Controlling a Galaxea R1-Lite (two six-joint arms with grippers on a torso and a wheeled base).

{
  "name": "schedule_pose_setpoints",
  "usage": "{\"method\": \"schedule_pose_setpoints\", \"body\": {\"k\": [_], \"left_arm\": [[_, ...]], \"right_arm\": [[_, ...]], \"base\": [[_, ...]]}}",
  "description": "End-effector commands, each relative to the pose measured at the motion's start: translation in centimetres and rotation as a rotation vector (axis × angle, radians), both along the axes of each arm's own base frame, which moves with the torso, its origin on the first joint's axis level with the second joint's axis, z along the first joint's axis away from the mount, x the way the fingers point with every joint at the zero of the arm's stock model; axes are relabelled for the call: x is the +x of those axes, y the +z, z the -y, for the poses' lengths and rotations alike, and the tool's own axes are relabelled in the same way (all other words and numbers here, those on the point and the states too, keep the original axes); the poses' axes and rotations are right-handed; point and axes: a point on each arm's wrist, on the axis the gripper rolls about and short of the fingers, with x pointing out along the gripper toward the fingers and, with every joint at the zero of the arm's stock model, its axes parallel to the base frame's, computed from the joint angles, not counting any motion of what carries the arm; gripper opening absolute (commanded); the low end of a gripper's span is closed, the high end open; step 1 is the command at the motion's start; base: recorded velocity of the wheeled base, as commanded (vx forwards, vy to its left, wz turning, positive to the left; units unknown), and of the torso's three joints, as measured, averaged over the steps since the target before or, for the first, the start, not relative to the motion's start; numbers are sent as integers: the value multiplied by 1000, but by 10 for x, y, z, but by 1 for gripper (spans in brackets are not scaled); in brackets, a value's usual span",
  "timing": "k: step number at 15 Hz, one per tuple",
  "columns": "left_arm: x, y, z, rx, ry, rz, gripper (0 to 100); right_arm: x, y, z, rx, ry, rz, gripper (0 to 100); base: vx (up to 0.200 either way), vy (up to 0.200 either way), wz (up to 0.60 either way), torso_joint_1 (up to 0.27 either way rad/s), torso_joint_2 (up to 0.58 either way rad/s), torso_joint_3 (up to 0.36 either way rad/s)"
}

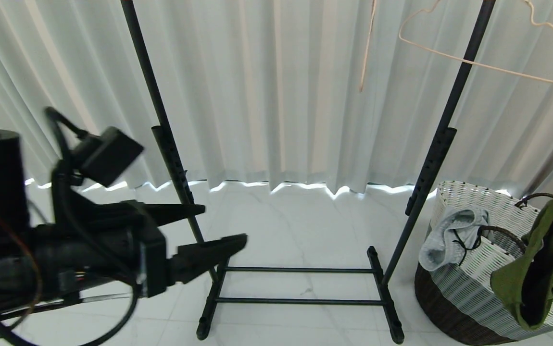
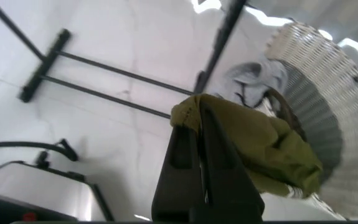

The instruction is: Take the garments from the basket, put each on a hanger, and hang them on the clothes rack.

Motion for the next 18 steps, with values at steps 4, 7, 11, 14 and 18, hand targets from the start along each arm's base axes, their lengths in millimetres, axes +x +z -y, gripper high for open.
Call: {"method": "schedule_pose_setpoints", "body": {"k": [4,7,11,14,18], "left_arm": [[24,-66,123,94,-179,-147,100],[28,-82,149,32,-207,-151,100],[27,-109,183,-52,-248,-159,100],[21,-124,211,-93,-297,-149,100],[26,-113,265,-203,-364,-56,100]], "right_arm": [[-7,11,-8,17,65,50,0],[-9,17,-7,24,71,71,0],[-22,20,-10,56,116,92,0],[-23,18,-10,56,117,87,0],[-30,2,-17,58,190,48,0]], "base": [[0,0,0,0,0,0],[0,0,0,0,0,0],[0,0,0,0,0,0],[0,0,0,0,0,0],[0,0,0,0,0,0]]}}
